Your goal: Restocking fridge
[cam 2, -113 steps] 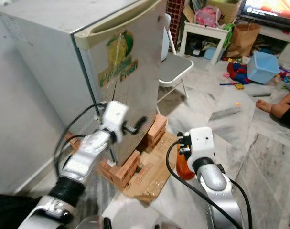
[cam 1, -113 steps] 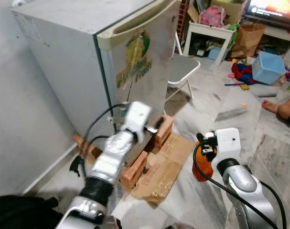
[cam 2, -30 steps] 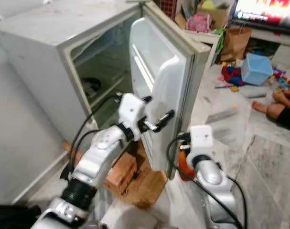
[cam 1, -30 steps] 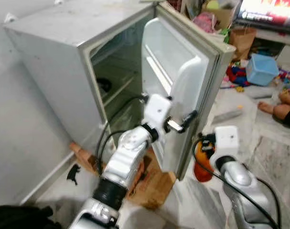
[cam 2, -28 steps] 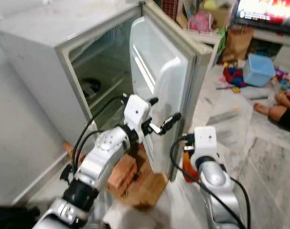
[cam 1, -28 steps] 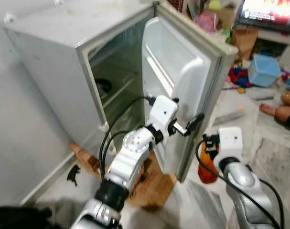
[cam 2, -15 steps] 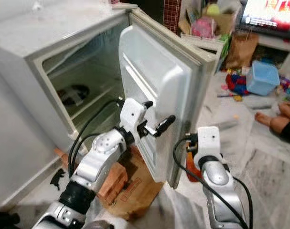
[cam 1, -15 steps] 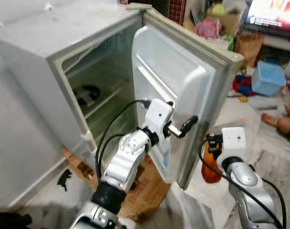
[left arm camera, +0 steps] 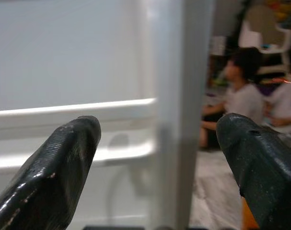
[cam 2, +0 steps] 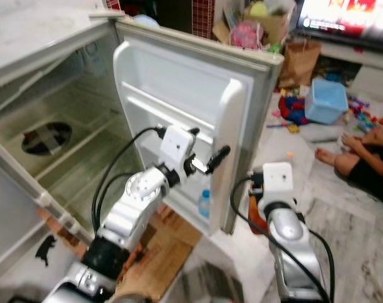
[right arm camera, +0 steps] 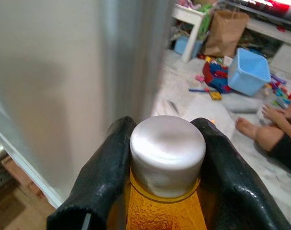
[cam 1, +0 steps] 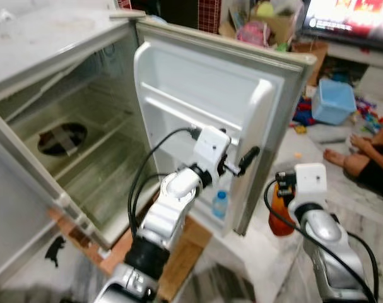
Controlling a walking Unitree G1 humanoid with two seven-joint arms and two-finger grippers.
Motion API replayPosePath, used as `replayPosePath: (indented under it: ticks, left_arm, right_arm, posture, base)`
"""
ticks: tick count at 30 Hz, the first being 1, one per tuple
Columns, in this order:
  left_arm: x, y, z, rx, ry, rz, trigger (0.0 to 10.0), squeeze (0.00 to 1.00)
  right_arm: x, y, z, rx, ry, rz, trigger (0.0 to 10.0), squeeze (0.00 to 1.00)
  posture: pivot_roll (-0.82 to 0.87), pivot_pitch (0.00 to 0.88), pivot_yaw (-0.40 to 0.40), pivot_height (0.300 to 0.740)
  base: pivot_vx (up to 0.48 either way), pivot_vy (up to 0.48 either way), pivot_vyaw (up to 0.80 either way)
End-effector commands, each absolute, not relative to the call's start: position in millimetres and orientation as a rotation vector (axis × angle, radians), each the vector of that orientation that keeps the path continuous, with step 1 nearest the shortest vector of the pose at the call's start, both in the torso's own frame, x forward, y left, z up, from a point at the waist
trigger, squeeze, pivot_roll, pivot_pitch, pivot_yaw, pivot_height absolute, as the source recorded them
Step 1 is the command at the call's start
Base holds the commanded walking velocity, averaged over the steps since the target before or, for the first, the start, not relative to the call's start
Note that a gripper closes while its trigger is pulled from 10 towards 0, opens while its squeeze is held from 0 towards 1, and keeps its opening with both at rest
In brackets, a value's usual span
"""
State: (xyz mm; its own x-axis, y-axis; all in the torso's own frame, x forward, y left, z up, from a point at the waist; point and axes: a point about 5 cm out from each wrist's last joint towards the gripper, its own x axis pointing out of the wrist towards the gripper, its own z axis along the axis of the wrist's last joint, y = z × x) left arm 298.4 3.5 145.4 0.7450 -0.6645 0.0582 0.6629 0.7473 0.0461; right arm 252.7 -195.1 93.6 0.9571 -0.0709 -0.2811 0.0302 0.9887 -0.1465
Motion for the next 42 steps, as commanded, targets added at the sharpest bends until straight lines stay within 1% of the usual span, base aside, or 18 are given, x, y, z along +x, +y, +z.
replayPosePath:
  ticks: [1, 2, 6, 8, 9, 10, 14, 19, 29, 42]
  left_arm:
    - [302, 30, 133, 0.055, -0.035, -0.616, 10.0, 0.00]
    - [301, 50, 125, 0.067, -0.014, -0.540, 10.0, 0.00]
    - [297, 77, 116, 0.077, 0.019, -0.431, 10.0, 0.00]
    - [293, 98, 108, 0.065, 0.054, -0.347, 10.0, 0.00]
    - [293, 98, 108, 0.065, 0.054, -0.347, 10.0, 0.00]
    - [288, 117, 101, 0.050, 0.088, -0.266, 10.0, 0.00]
    - [283, 138, 97, 0.068, 0.098, -0.182, 10.0, 0.00]
    - [283, 142, 99, 0.064, 0.097, -0.145, 10.0, 0.00]
    - [282, 133, 98, 0.043, 0.109, -0.165, 10.0, 0.00]
    - [281, 137, 98, 0.068, 0.113, -0.134, 10.0, 0.00]
  right_arm:
    - [255, -187, 100, -0.124, 0.247, -0.030, 10.0, 0.00]
    - [256, -187, 101, -0.121, 0.236, -0.032, 10.0, 0.00]
    - [259, -186, 103, -0.115, 0.222, -0.034, 10.0, 0.00]
    - [264, -182, 103, -0.104, 0.212, -0.031, 10.0, 0.00]
    - [264, -182, 103, -0.104, 0.212, -0.031, 10.0, 0.00]
    - [269, -179, 102, -0.094, 0.207, -0.027, 10.0, 0.00]
    - [278, -171, 106, -0.082, 0.185, -0.003, 10.0, 0.00]
    - [280, -169, 107, -0.085, 0.179, 0.012, 10.0, 0.00]
    - [277, -163, 108, -0.068, 0.171, 0.063, 10.0, 0.00]
    - [277, -154, 106, -0.045, 0.176, 0.118, 10.0, 0.00]
  posture:
    - [-0.05, 0.000, 0.017, 0.740]
    - [-0.05, 0.000, 0.016, 0.740]
    - [-0.05, 0.000, 0.028, 0.740]
    - [-0.05, 0.000, 0.030, 0.740]
    - [-0.05, 0.000, 0.030, 0.740]
    - [-0.04, 0.000, 0.026, 0.740]
    - [-0.02, 0.000, 0.013, 0.740]
    - [-0.01, 0.000, 0.001, 0.740]
    - [-0.03, 0.000, 0.009, 0.740]
    - [-0.02, 0.000, 0.006, 0.740]
  base:
    - [0.000, 0.000, 0.00]
    - [0.000, 0.000, 0.00]
    - [0.000, 0.000, 0.00]
    - [0.000, 0.000, 0.00]
    - [0.000, 0.000, 0.00]
    - [0.000, 0.000, 0.00]
    - [0.000, -0.394, 0.00]
    - [0.000, -0.453, 0.00]
    - [0.000, -0.452, 0.00]
    - [0.000, -0.449, 0.00]
